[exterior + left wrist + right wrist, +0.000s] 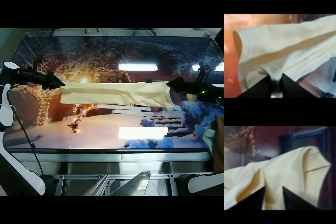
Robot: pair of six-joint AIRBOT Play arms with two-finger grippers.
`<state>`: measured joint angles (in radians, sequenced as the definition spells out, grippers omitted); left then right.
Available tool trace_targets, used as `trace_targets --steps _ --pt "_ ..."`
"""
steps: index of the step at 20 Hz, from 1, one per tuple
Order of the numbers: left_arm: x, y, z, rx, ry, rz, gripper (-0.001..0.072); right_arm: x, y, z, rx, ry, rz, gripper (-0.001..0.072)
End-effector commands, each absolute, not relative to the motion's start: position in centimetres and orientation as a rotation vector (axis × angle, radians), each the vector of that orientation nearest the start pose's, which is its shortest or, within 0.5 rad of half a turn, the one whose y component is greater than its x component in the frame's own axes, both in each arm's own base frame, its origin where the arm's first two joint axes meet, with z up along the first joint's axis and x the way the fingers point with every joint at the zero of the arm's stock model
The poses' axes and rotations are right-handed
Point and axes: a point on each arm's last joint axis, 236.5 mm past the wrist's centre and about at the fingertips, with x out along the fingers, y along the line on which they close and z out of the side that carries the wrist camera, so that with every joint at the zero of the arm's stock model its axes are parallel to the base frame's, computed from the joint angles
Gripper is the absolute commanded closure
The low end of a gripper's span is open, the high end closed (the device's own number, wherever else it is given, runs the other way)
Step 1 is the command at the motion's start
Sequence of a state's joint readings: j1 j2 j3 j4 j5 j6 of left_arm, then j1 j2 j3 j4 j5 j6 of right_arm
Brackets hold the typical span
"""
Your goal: Fold the shirts.
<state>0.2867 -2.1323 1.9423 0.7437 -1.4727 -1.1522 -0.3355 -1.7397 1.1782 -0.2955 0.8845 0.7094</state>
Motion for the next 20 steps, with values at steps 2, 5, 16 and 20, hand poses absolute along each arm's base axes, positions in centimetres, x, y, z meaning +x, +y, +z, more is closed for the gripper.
trace_targets --steps 2,5,16,20 --pt "53.8 -2.9 -4.9 -0.597 1.275 -0.639 0.0417 50.5 -1.7 -5.3 0.61 0.913 0.397 0.0225" --pt "55.8 0.1 -2.5 -0.602 1.153 -0.543 0.0417 48.0 -6.6 -6.9 0.589 1.089 0.231 0.0051" --pt "55.3 -2.1 1.4 -0.693 1.116 -0.58 0.0424 49.6 2.7 -11.1 0.823 1.137 0.402 0.0051" --pt "53.2 -8.2 -1.8 -0.685 1.233 -0.655 0.0654 49.7 7.5 -10.7 0.834 1.159 0.501 0.0077"
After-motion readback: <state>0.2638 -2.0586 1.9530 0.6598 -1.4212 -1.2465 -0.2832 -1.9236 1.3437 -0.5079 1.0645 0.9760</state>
